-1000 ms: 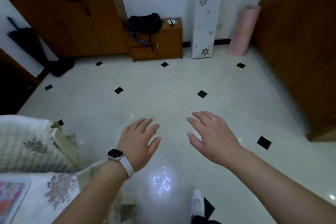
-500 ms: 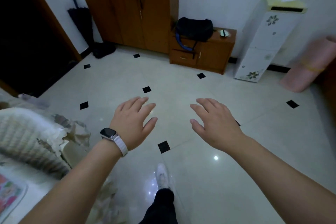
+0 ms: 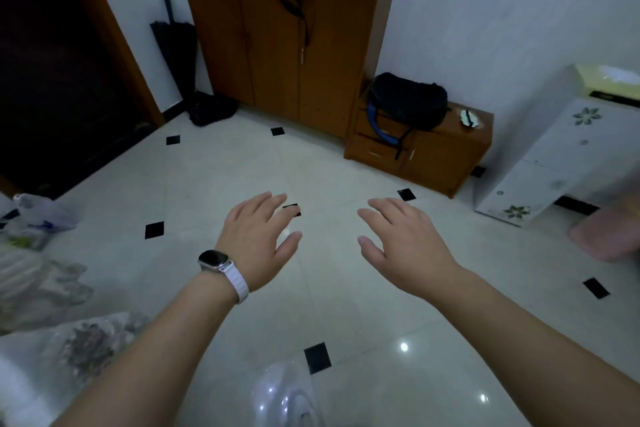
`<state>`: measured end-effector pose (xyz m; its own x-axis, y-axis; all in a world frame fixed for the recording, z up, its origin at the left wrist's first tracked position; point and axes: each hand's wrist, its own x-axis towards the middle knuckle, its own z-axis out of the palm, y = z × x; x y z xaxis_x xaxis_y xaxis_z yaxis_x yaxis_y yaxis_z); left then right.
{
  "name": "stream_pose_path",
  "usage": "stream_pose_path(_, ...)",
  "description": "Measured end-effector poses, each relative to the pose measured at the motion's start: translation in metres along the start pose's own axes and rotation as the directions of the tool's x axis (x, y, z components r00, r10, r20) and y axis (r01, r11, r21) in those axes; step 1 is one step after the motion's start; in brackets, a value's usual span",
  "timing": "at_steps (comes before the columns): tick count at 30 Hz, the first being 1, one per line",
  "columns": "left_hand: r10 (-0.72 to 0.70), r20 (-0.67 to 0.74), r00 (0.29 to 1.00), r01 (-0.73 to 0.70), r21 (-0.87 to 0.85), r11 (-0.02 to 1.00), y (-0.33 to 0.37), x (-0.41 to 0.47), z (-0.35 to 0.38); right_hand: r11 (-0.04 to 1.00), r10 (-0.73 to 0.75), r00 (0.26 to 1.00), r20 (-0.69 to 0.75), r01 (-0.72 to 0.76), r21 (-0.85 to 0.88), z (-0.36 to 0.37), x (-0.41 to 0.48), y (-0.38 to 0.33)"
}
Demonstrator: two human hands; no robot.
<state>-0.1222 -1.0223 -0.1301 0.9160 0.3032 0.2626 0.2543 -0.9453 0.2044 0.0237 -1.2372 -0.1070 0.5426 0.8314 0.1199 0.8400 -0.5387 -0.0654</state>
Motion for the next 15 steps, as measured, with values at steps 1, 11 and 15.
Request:
stream_pose_path(1,-0.019,-0.003,1.0,0.019,0.004,1.0,-0.012,0.01,-0.002,1.0,-0.017,1.0,-0.004,0.017,-0.005,0.001,0.019,-0.003)
stream_pose_path(11,-0.254,-0.018,0.967,0.254,0.135,0.958,-0.145,0.071,-0.004,0.957,-0.287,0.958,-0.007,0.287,0.042,0.039,0.225,-0.041)
stream_pose_path(15,-0.362,-0.032,0.932,0.361,0.203,0.91,-0.2,0.108,0.001,0.912,-0.4,0.917,-0.015,0.399,0.092,0.069,0.32,-0.055)
